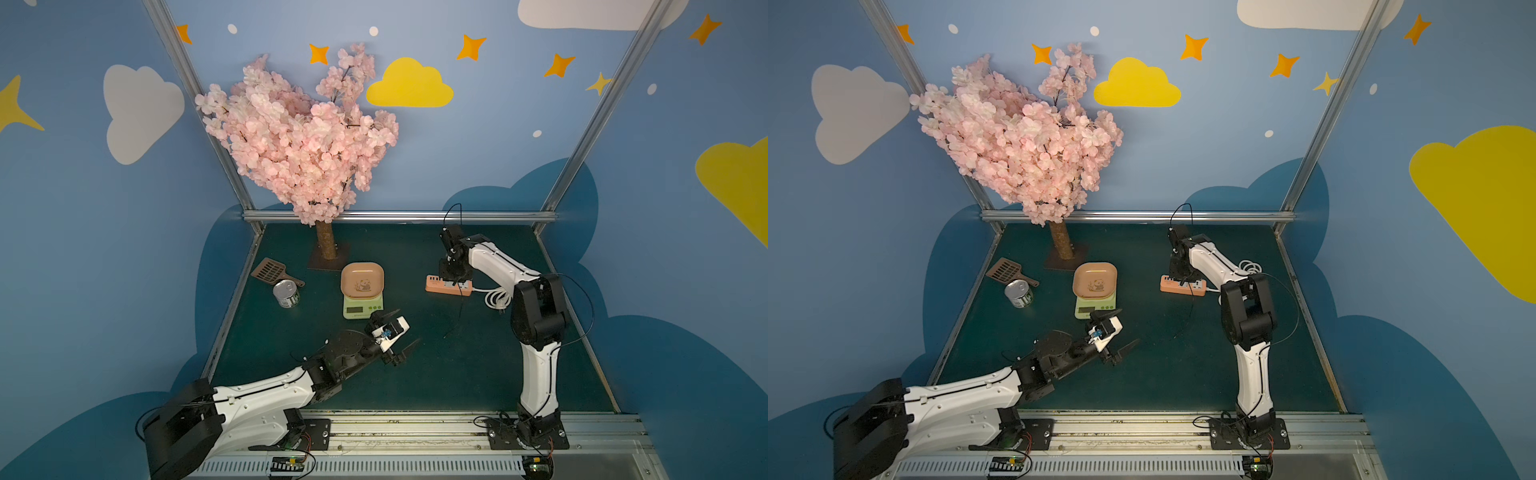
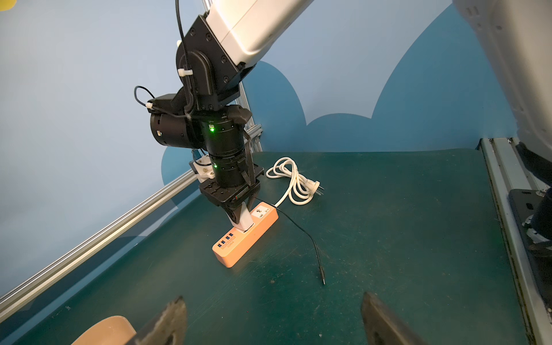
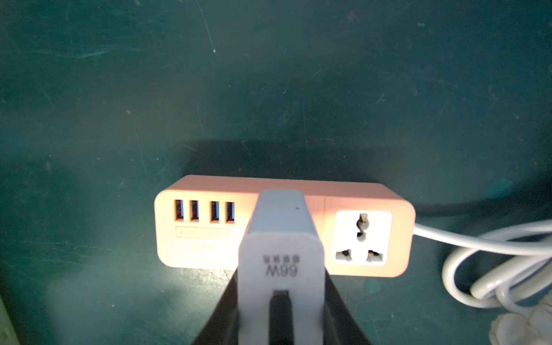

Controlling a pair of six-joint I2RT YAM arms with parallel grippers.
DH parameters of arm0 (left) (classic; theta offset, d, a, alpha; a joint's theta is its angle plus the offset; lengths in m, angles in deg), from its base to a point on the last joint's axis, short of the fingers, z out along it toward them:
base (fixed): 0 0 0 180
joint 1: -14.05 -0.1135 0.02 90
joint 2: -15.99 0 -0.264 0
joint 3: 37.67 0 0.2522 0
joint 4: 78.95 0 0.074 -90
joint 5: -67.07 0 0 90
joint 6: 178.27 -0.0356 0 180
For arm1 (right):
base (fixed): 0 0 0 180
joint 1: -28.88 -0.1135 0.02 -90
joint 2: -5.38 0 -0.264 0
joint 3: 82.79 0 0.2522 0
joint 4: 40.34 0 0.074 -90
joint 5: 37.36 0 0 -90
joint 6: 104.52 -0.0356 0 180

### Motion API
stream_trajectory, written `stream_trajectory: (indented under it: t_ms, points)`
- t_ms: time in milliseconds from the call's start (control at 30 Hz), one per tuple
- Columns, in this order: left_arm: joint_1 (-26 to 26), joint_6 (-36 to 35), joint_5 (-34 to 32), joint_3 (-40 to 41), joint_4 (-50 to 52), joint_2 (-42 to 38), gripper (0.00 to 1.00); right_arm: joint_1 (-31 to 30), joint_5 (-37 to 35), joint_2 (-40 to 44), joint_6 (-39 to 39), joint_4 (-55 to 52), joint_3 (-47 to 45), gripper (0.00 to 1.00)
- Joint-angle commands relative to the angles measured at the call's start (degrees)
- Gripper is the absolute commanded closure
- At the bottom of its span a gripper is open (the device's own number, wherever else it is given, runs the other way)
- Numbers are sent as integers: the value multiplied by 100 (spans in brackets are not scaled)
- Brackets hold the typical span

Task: Charge the electronic scale
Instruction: Insert the plug into the socket.

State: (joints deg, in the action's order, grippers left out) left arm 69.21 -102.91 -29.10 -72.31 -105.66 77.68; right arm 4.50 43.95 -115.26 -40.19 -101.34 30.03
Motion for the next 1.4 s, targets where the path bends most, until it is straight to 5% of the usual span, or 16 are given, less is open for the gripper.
stream_trajectory:
  t_ms: [0, 400, 833, 1000, 1233, 1367]
  points:
    - [13, 13, -4, 73, 55, -106, 9, -43, 95, -564, -34, -264, -388, 100]
    - [13, 31, 7, 220, 31, -272, 8, -199, -21, -206, -210, 240, -1351, 100]
    - [7, 31, 56, 214, -14, -209, 8, -120, 132, -222, -18, 69, -1160, 100]
    - [13, 9, 57, 158, 13, -189, 8, -89, 139, -36, 138, -103, -822, 83]
    - [12, -24, 49, 91, 163, -217, 8, -40, 185, 461, 455, -441, -235, 36]
    - [13, -40, -12, 119, 224, -306, 8, -40, 263, 1071, 590, -662, -388, 27]
